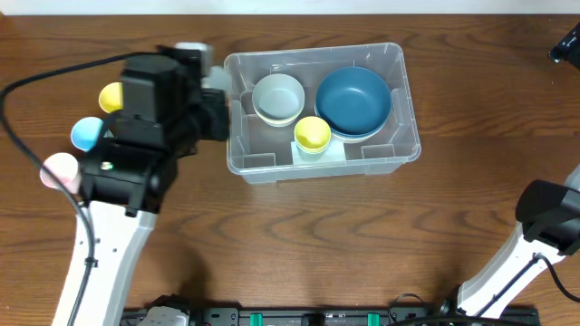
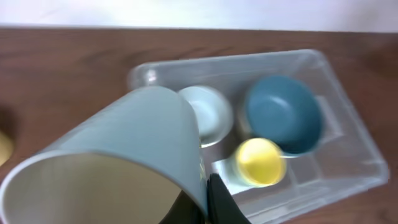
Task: Pack container
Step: 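Carry the yellow cup over the bin and lower it into the cup stack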
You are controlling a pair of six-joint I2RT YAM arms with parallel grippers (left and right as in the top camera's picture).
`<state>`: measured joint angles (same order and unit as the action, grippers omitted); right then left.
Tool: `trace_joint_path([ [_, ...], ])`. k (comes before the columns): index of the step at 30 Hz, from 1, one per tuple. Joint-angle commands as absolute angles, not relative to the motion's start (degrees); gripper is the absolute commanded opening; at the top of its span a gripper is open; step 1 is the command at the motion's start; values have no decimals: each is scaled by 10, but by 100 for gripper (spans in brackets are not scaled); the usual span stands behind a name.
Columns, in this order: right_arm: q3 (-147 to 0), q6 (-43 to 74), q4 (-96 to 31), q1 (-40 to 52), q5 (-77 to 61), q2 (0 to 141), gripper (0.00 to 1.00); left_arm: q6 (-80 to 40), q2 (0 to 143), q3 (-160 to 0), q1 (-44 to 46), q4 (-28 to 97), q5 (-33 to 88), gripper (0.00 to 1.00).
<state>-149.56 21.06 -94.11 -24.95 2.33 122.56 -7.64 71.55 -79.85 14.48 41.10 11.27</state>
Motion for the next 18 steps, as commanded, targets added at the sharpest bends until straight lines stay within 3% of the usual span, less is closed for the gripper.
trace_joint_path([
  [1, -1499, 218, -943, -252, 26, 1225, 99, -71, 744, -808, 205, 384, 115, 6],
  [8, -1499, 218, -943, -252, 25, 1225, 99, -70, 849, -808, 303, 324, 109, 6],
  [18, -1499, 218, -943, -252, 26, 1225, 99, -70, 949, -808, 336, 328, 94, 6],
])
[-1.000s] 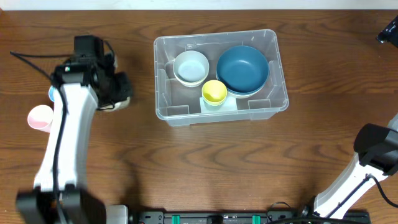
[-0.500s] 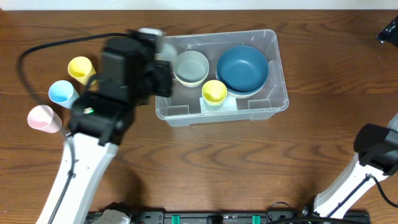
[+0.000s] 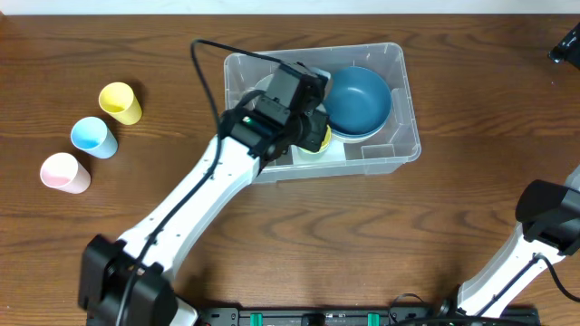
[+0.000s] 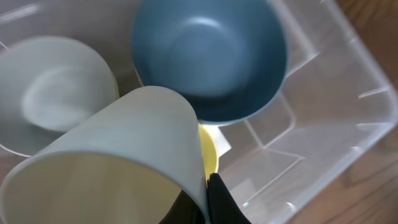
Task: Pack container
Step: 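Carry the yellow cup over the bin and lower it into the cup stack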
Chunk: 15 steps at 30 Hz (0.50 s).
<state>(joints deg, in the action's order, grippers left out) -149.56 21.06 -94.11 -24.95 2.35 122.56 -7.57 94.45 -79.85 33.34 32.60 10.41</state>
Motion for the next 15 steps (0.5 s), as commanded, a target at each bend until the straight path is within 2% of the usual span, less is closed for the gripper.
trace_joint_path([
  [1, -1499, 218, -943, -252, 25, 1225, 99, -70, 950, -808, 337, 334, 94, 6],
  [15, -1499, 218, -943, -252, 26, 1225, 99, -68, 950, -808, 352, 362, 95, 6],
])
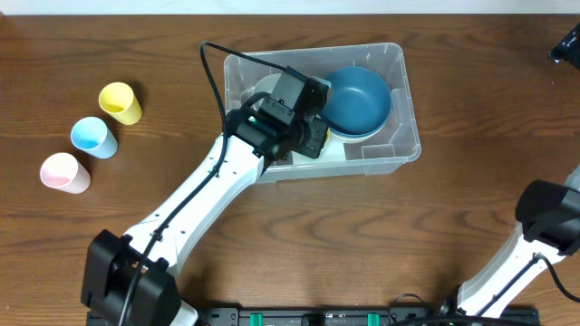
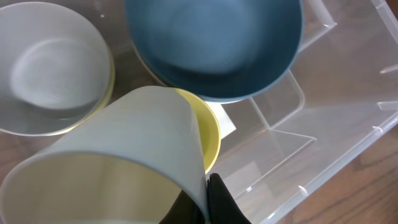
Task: Pack container
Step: 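Carry the yellow cup over the bin and lower it into the cup stack, then return the left gripper to the cream cup and grasp its rim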
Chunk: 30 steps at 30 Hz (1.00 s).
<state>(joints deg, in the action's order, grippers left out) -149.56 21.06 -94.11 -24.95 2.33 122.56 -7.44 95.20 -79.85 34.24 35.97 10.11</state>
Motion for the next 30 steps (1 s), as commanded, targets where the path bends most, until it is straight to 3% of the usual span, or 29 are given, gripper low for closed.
trace_joint_path([
  [1, -1499, 218, -943, -252, 26, 1225, 99, -69, 950, -808, 355, 362, 94, 6],
  [3, -1499, 218, -943, -252, 25, 1225, 99, -68, 950, -808, 359, 361, 95, 7],
  [8, -1499, 218, -943, -252, 25, 1225, 99, -68, 950, -808, 362, 362, 94, 35],
  [14, -1499, 218, -943, -252, 26, 1225, 99, -62, 950, -808, 362, 361, 92, 36],
  [20, -1499, 218, -943, -252, 26, 1225, 99, -62, 933, -817, 339, 376, -13, 36],
  [30, -1499, 218, -943, -252, 25, 1225, 99, -62, 837, -871, 109, 449, -25, 40],
])
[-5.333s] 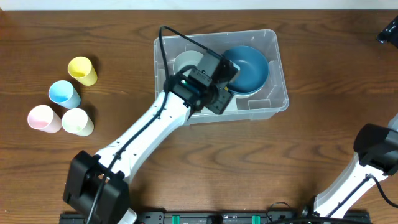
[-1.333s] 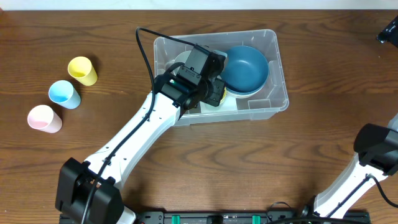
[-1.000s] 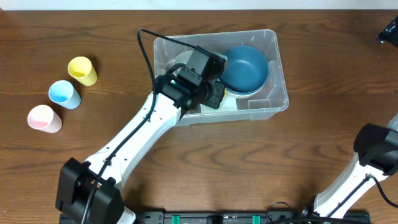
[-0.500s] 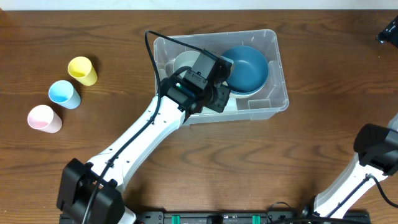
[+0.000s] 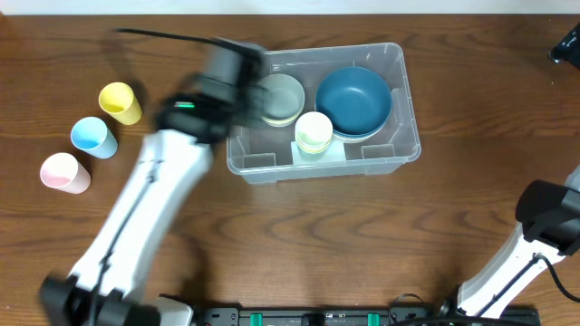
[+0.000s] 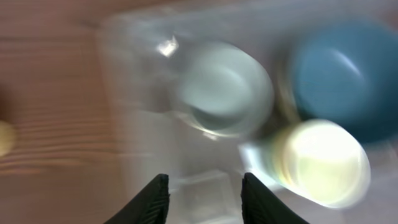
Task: Pack container
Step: 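Return the left gripper to the cream cup and grasp its rim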
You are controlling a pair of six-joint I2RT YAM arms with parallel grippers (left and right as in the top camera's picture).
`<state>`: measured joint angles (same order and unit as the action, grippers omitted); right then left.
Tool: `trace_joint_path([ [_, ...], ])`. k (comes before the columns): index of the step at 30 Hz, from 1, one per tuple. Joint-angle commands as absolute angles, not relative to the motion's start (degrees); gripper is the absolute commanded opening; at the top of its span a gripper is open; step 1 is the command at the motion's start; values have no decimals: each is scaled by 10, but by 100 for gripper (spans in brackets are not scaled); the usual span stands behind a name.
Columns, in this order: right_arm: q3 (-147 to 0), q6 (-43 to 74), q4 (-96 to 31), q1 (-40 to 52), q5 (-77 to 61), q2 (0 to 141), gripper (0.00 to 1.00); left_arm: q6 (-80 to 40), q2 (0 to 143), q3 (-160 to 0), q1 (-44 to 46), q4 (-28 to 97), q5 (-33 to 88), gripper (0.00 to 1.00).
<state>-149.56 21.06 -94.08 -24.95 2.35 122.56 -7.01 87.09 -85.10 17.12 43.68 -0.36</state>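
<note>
A clear plastic container (image 5: 404, 145) holds a blue bowl (image 5: 353, 98), a pale bowl (image 5: 279, 98) and a pale cup (image 5: 314, 132) nested in a yellow cup. In the blurred left wrist view the pale cup (image 6: 320, 162) stands at the right, with the pale bowl (image 6: 224, 93) beyond it. My left gripper (image 6: 204, 196) is open and empty above the container's left part; overhead it shows as a blur (image 5: 237, 65). My right gripper's fingers are out of view.
A yellow cup (image 5: 120, 101), a light blue cup (image 5: 93, 136) and a pink cup (image 5: 64, 172) stand on the table at the left. The right arm's base (image 5: 548, 217) is at the right edge, with a dark part of it (image 5: 566, 43) at the top right corner.
My left gripper has let go of the pale cup, which now sits in the yellow cup in the container. The gripper is open and has moved up and to the left.
My left gripper held the pale cup tilted beside the container's left wall. Then it held the cup inside the container over the yellow cup, then lower on it. Now the cup is nested there and the gripper is free.
</note>
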Motion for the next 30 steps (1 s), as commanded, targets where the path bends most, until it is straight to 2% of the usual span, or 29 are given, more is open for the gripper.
trace_joint_path([
  [1, -1499, 218, -943, -252, 25, 1225, 99, -62, 832, -871, 76, 455, -25, 41],
  [6, -1499, 218, -943, -252, 26, 1225, 99, -62, 843, -871, -63, 462, -26, 42],
  [10, -1499, 218, -943, -251, 25, 1225, 99, -62, 879, -871, -123, 436, -22, 42],
  [15, -1499, 218, -943, -252, 26, 1225, 99, -34, 942, -871, -128, 374, 10, 42],
  [19, -1499, 218, -943, -252, 26, 1225, 99, 5, 993, -871, -120, 322, 6, 49],
  [30, -1499, 218, -943, -251, 25, 1225, 99, 63, 1084, -871, -121, 249, -12, 49],
])
